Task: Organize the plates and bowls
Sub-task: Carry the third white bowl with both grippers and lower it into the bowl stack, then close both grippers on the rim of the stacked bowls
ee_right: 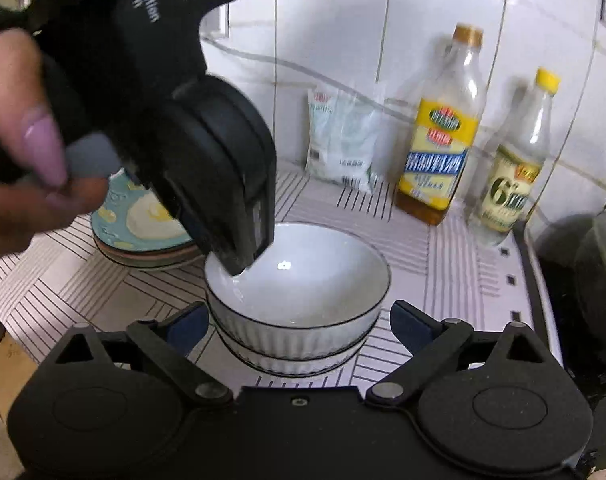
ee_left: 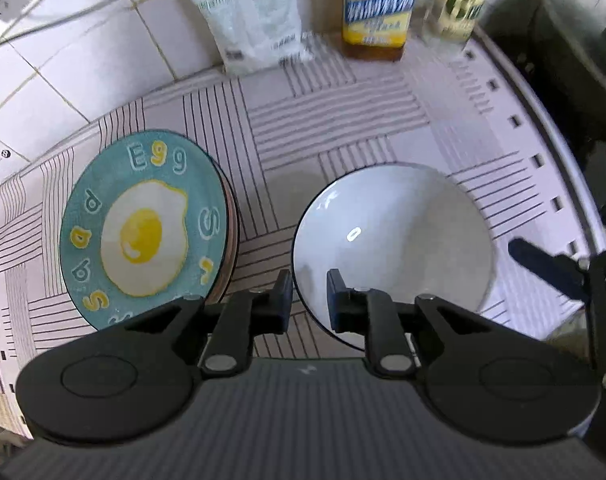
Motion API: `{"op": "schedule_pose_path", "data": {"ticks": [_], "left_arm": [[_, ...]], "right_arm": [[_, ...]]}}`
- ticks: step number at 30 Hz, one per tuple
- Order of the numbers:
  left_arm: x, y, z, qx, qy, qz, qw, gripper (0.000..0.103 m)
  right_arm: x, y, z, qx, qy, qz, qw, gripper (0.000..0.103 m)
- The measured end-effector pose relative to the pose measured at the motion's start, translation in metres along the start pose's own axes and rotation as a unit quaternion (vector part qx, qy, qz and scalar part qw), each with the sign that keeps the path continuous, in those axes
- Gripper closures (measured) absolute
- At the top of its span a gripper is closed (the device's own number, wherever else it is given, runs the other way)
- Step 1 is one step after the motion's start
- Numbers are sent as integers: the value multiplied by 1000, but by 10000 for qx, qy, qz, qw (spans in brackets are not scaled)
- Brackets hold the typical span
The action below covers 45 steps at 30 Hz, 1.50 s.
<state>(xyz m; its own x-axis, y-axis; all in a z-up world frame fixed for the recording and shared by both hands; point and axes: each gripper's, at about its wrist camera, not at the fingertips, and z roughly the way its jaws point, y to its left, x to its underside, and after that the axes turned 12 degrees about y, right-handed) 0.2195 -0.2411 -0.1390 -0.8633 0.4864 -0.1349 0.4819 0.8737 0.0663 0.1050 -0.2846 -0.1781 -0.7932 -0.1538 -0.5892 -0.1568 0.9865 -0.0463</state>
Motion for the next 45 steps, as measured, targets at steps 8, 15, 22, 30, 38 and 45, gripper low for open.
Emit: {"op": "schedule_pose_path", "data": {"ticks": [8, 15, 22, 30, 38, 45], "left_arm": [[37, 16, -50, 798, -611, -218, 9947, 77], [74, 37, -53, 1370, -860, -712, 9842, 68], [98, 67, -11, 2207, -646, -1289, 9646, 63], [85, 82, 22, 2598, -650, -1718, 9480, 55], [41, 73, 63, 2653, -427, -1883, 9446, 48], [31, 55, 80, 2438, -372, -1806, 9522, 53]], "right_arm": [[34, 0, -55, -67, -864, -318, 9957, 4], [53, -8, -59, -395, -1024, -201, 9938, 4], [63, -29, -21, -1035, -808, 710, 9888, 4], [63, -9, 44, -668, -416, 136, 9968, 4], [52, 2, 87, -366, -685, -28, 9970, 2], [48, -2, 96, -562, -726, 46, 9958, 1]]}}
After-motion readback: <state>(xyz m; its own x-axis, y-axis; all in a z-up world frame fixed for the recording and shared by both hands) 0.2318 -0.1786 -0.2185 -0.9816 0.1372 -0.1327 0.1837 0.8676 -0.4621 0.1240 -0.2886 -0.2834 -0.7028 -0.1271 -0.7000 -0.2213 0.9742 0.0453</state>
